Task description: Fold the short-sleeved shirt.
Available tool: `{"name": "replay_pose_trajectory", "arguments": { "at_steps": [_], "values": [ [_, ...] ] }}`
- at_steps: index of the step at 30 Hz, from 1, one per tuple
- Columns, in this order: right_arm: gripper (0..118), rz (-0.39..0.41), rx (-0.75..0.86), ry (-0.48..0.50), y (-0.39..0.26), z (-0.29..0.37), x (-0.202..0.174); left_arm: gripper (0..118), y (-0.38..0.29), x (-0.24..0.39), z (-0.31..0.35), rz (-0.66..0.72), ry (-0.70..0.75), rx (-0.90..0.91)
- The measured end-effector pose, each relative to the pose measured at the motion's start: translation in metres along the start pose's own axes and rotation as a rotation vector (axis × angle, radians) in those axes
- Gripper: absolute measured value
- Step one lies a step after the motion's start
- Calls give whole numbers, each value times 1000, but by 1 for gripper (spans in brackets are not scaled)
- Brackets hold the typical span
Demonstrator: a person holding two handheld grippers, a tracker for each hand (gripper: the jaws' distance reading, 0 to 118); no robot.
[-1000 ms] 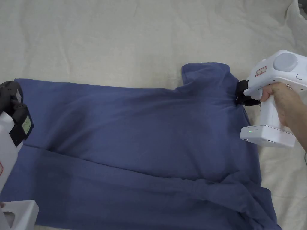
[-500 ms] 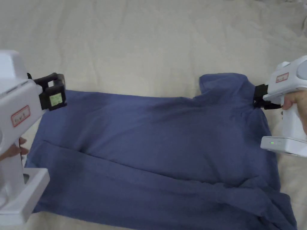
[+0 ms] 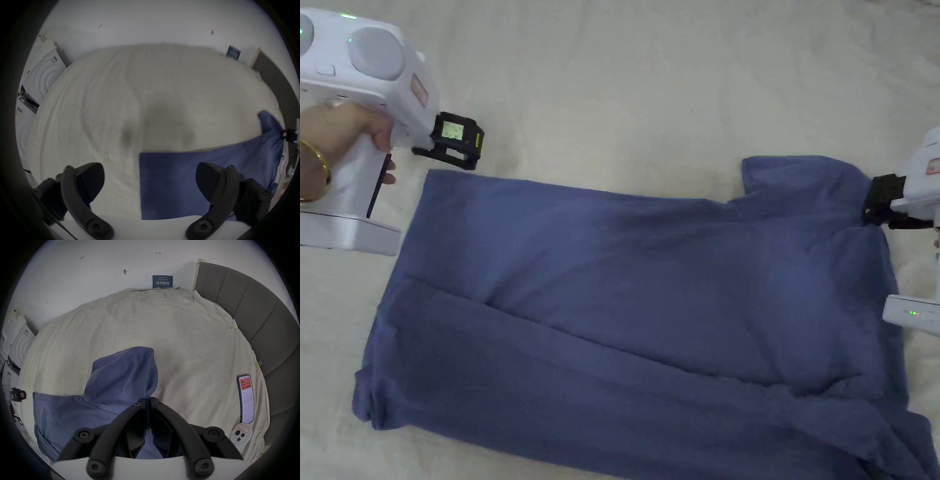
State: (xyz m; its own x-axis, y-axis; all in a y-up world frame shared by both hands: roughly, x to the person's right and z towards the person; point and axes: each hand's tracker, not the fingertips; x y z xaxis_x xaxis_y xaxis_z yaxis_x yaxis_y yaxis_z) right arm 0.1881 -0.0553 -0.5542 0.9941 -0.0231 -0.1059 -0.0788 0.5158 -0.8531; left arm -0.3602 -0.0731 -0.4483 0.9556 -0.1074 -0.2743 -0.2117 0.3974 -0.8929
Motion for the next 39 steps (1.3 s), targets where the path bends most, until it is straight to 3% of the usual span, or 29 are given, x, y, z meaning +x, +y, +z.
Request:
{"name": "replay_pose_trajectory", "arguments": {
  "at_steps": [6,7,11,15,17,25,31,36,39],
  "values": [
    [4,27,-1,-14,-2,0,-1,88,-5,-9,-27,172,-42,-36],
    [4,26,-2,-13,-2,0,0,80,-5,-9,-27,193,-62,-19],
    [4,31,-7,-14,-3,-4,-2,32,-1,-7,-27,199,-81,-4],
    [4,36,-14,-15,-4,-5,-3,17,-4,7,-33,139,-75,-39],
    [4,32,-12,-16,-3,-7,0,1,-9,14,-38,137,-71,-50],
    [4,29,-15,-17,-5,-6,2,0,-8,15,-36,84,-46,-39],
    [4,1,-2,-4,-7,1,9,0,-16,5,-1,111,-91,108],
    [4,-54,68,33,-13,37,10,0,-26,-13,38,163,-155,221],
    [4,-49,109,58,-20,66,12,0,-39,-21,66,168,-186,266]
  ]
}}
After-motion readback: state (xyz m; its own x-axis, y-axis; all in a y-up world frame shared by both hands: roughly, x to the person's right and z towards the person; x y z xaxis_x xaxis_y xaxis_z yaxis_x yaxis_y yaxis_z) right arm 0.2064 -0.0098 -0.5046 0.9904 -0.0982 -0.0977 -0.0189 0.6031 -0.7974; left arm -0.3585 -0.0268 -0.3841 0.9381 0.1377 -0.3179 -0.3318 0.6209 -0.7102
